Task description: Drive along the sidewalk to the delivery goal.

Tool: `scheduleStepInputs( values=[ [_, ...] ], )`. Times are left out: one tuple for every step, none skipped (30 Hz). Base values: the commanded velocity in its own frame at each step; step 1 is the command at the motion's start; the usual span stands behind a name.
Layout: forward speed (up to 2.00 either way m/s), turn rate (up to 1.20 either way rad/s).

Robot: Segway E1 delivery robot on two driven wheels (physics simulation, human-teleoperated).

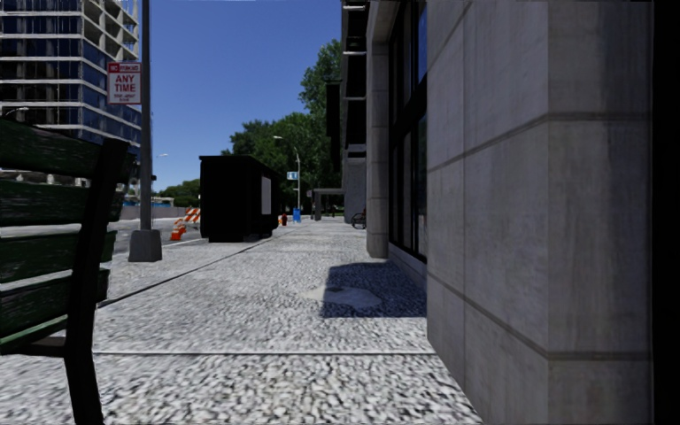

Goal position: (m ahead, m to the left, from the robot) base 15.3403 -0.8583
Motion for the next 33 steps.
scheduleStepInputs(
  values=[
    [2.0,0.0],
    [2.0,0.0],
    [2.0,0.0],
    [2.0,0.0],
    [2.0,0.0],
    [2.0,0.0],
    [2.0,0.0],
    [2.0,0.0],
    [2.0,0.0],
    [2.0,0.0],
    [2.0,0.0],
    [2.0,0.0],
    [2.0,0.0],
    [2.0,0.0],
    [2.0,0.0],
    [2.0,0.0],
    [2.0,0.0],
    [2.0,0.0],
    [2.0,0.0],
    [2.0,0.0],
    [2.0,0.0],
    [2.0,0.0],
    [2.0,0.0],
    [2.0,0.0],
    [2.0,0.0],
    [2.0,0.0],
    [2.0,0.0],
    [2.0,0.0],
    [2.0,0.0],
    [2.0,0.0],
    [2.0,0.0],
    [2.0,0.0],
    [2.0,0.0]
  ],
)
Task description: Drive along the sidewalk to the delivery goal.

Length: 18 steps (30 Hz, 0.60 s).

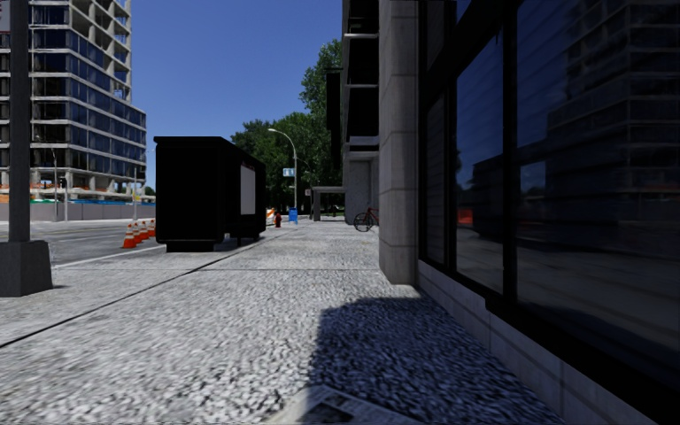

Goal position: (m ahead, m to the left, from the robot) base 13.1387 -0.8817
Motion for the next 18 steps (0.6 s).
scheduleStepInputs(
  values=[
    [2.0,0.0],
    [2.0,0.0],
    [2.0,0.0],
    [2.0,0.0],
    [2.0,0.0],
    [2.0,0.0],
    [2.0,0.0],
    [2.0,0.0],
    [2.0,0.0],
    [2.0,0.0],
    [2.0,0.0],
    [2.0,0.0],
    [2.0,0.0],
    [2.0,0.0],
    [2.0,0.0],
    [2.0,0.0],
    [2.0,0.0],
    [2.0,0.0]
  ],
)
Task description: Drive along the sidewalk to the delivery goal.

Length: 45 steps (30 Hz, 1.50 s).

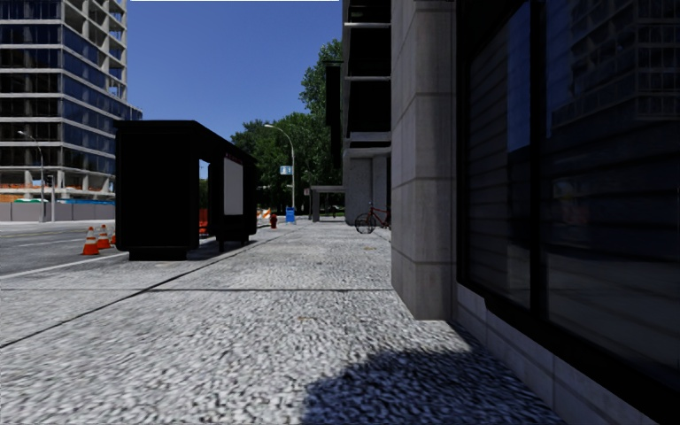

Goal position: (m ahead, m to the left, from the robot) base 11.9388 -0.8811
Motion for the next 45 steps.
scheduleStepInputs(
  values=[
    [2.0,0.0],
    [2.0,0.0],
    [2.0,0.0],
    [2.0,0.0],
    [2.0,0.0],
    [2.0,0.0],
    [2.0,0.0],
    [2.0,0.0],
    [2.0,0.0],
    [2.0,0.0],
    [2.0,0.0],
    [2.0,0.0],
    [2.0,0.0],
    [2.0,0.0],
    [2.0,0.0],
    [2.0,0.0],
    [2.0,0.0],
    [2.0,0.0],
    [2.0,0.0],
    [2.0,0.0],
    [2.0,0.0],
    [2.0,0.0],
    [2.0,0.0],
    [2.0,0.0],
    [2.0,0.0],
    [2.0,0.0],
    [2.0,0.0],
    [2.0,0.0],
    [2.0,0.0],
    [2.0,0.0],
    [2.0,0.0],
    [2.0,0.0],
    [2.0,0.0],
    [2.0,0.0],
    [2.0,0.0],
    [2.0,0.0],
    [2.0,0.0],
    [2.0,0.0],
    [2.0,0.0],
    [2.0,0.0],
    [2.0,0.0],
    [2.0,0.0],
    [2.0,0.0],
    [2.0,0.0],
    [2.0,0.0]
  ],
)
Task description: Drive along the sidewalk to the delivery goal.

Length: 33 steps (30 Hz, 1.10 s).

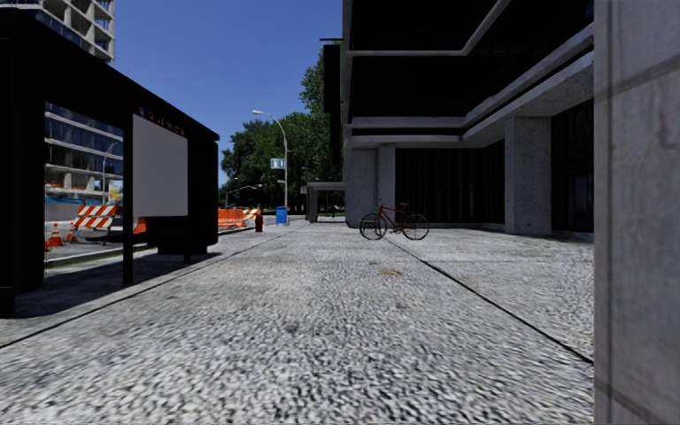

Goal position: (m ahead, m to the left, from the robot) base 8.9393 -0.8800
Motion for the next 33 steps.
scheduleStepInputs(
  values=[
    [2.0,0.0],
    [2.0,0.0],
    [2.0,0.0],
    [2.0,0.0],
    [2.0,0.0],
    [2.0,0.0],
    [2.0,0.0],
    [2.0,0.0],
    [2.0,0.0],
    [2.0,0.0],
    [2.0,0.0],
    [2.0,0.0],
    [2.0,0.0],
    [2.0,0.0],
    [2.0,0.0],
    [2.0,0.0],
    [2.0,0.0],
    [2.0,0.0],
    [2.0,0.0],
    [2.0,0.0],
    [2.0,-0.03],
    [2.0,-0.18],
    [2.0,-0.18],
    [2.0,-0.27],
    [2.0,-0.3],
    [2.0,-0.31],
    [2.0,-0.31],
    [2.0,-0.31],
    [2.0,-0.31],
    [2.0,-0.31],
    [2.0,-0.31],
    [2.0,-0.31],
    [2.0,-0.31]
  ],
)
